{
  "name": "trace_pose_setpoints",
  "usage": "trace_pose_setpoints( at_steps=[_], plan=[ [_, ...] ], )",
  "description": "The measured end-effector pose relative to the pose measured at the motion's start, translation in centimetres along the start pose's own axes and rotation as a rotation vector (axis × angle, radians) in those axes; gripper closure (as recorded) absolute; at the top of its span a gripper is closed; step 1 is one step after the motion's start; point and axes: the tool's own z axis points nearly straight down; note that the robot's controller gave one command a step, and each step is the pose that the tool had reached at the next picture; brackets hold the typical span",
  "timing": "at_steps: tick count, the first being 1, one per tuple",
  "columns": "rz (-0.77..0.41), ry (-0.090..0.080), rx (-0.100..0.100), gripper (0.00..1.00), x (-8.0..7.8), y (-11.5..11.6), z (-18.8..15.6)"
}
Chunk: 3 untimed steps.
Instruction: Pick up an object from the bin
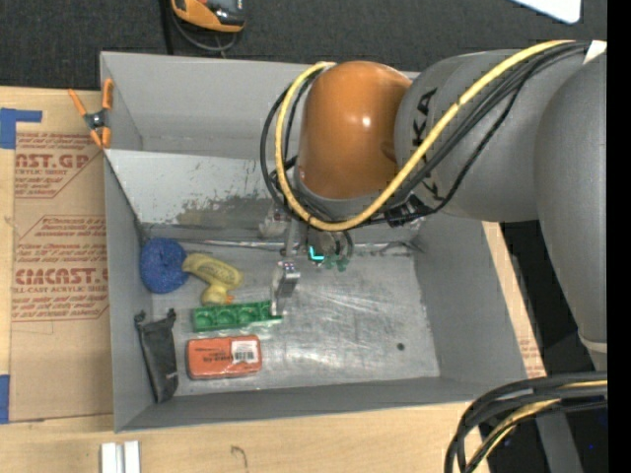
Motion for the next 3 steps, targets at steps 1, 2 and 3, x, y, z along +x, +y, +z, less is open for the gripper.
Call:
trace_pose_setpoints(
  at_steps=[1,2,3],
  plan=[
    [0.001,-0.007,-0.001,0.00,-0.2,0.0,-0.4],
    [-0.060,-0.014,0.000,0.00,-0.3,0.2,3.3],
    [0.105,-0.004,-0.001,1.00,1.3,0.6,10.5]
  ],
)
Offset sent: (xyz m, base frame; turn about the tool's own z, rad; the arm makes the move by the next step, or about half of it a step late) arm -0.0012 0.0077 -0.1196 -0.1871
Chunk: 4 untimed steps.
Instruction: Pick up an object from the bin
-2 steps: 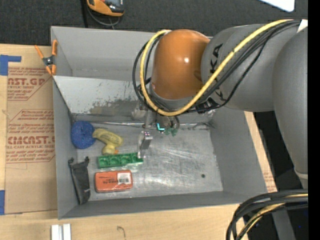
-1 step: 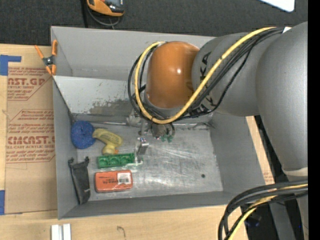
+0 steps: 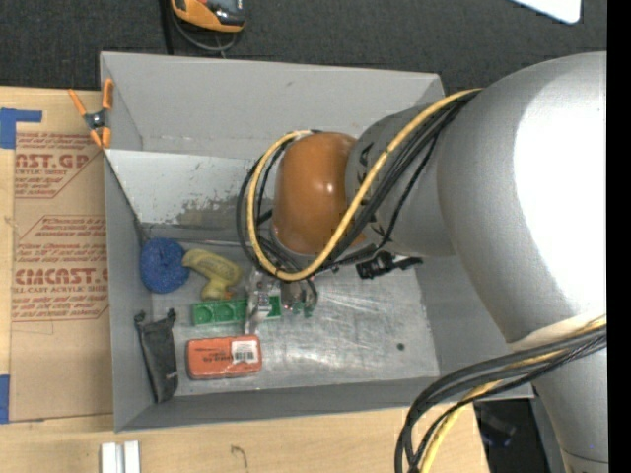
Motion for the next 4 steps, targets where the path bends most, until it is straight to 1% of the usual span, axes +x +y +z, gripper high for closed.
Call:
trace_pose_setpoints(
  at_steps=[1,2,3,4],
  plan=[
    [0.000,0.000,0.000,1.00,0.0,0.0,0.0],
    [-0.104,-0.003,0.000,1.00,1.9,-0.8,-7.5],
    [-0.104,-0.003,0.000,1.00,1.9,-0.8,-7.5],
    [-0.099,-0.003,0.000,1.00,2.7,-1.5,-14.6]
  ],
)
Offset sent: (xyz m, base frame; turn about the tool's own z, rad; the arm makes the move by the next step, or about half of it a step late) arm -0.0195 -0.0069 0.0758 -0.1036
